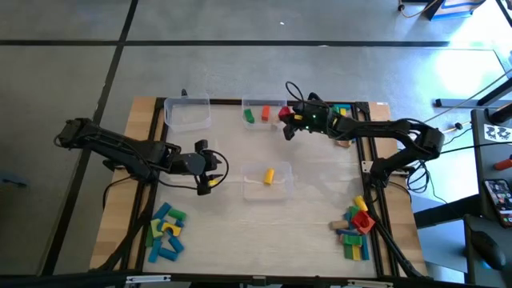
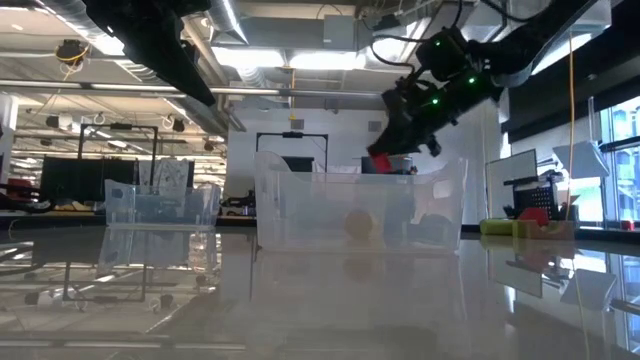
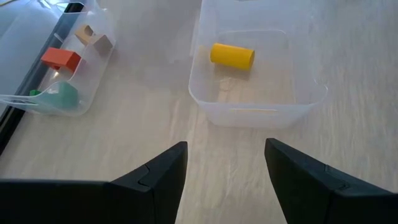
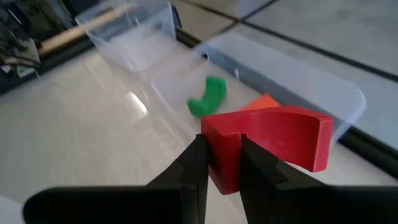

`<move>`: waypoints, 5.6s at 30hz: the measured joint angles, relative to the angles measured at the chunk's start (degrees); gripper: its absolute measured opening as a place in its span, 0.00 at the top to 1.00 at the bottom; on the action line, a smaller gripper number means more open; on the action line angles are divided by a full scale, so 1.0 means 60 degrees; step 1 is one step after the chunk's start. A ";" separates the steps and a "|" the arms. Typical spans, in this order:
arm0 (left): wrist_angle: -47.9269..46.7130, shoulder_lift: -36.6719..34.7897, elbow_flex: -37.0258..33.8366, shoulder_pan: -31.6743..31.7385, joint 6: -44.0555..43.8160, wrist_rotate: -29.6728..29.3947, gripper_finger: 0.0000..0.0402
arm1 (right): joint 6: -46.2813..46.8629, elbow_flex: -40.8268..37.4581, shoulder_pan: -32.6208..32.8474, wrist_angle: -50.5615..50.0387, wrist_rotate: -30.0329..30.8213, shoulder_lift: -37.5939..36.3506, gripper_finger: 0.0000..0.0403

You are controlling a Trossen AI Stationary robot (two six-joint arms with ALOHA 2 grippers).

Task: Sort blocks by size
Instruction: Put the red arch block into the top right transparent bin, then put the light green cylindrical block into the bottom transparent bin

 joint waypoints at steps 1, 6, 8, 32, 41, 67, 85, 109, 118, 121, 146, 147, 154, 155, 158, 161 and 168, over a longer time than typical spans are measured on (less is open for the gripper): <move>0.0000 -0.0002 0.0000 0.0000 0.0000 0.0002 0.48 | 0.0000 0.0004 0.0000 0.0304 -0.0003 0.0138 0.83; 0.0000 -0.0002 0.0000 0.0000 0.0006 -0.0001 0.48 | -0.0007 0.0007 0.0000 0.1531 -0.0001 0.0773 0.83; 0.0000 -0.0002 0.0000 0.0000 0.0032 -0.0002 0.48 | -0.0007 0.0011 0.0000 0.1889 -0.0001 0.1044 0.83; 0.0000 -0.0001 0.0000 0.0000 0.0025 0.0002 0.48 | -0.0072 0.0127 0.0000 0.3521 0.0719 0.2619 0.67; -0.0002 -0.0002 0.0000 0.0000 -0.0001 -0.0002 0.48 | -0.1530 0.0138 -0.0004 0.3225 0.0742 0.2340 0.54; 0.0055 0.0002 0.0001 0.0015 0.0065 0.0000 0.48 | -0.5119 0.0138 -0.0174 -0.5540 0.5399 -0.1701 0.53; 0.0055 -0.0002 0.0000 0.0015 0.0145 0.0000 0.48 | -0.5138 0.0417 -0.3081 -0.7314 0.3008 -0.1546 0.53; -0.0011 -0.0002 0.0000 0.0018 0.0119 0.0001 0.48 | -0.7517 0.2787 -0.3377 -1.0658 0.2729 0.1960 0.53; -0.0010 0.0001 0.0000 0.0018 0.0145 -0.0001 0.48 | -0.7763 0.2787 -0.3377 -1.0371 0.2992 0.2482 0.53; -0.0010 -0.0002 0.0000 0.0018 0.0145 -0.0001 0.48 | -0.7940 0.2787 -0.3377 -1.0283 0.3149 0.2711 0.53; -0.0007 -0.0002 0.0000 0.0022 0.0145 -0.0002 0.48 | -0.8573 0.2781 -0.3370 -1.0217 0.3168 0.3160 0.68; -0.0007 0.0001 0.0001 0.0022 0.0145 -0.0002 0.48 | -0.8498 0.2772 -0.3370 -1.0202 0.3110 0.3099 0.69; -0.0007 -0.0001 0.0000 0.0022 0.0145 -0.0001 0.48 | -0.7992 0.2772 -0.3060 -1.0161 0.2712 0.2152 0.69; -0.0007 0.0001 0.0000 0.0022 0.0145 -0.0002 0.48 | -0.7989 0.2772 -0.2930 -1.0143 0.2705 0.1972 0.69; -0.0007 -0.0001 0.0000 0.0022 0.0145 -0.0002 0.48 | -0.7979 0.2772 -0.2466 -1.0103 0.2657 0.1514 0.69; -0.0009 0.0000 0.0001 0.0022 0.0145 0.0001 0.48 | -0.7872 0.2776 -0.1878 -1.0013 0.2658 0.0986 0.69; -0.0009 -0.0001 0.0000 0.0022 0.0145 -0.0002 0.48 | -0.7092 0.2779 -0.0520 -0.9366 0.1844 0.0030 0.68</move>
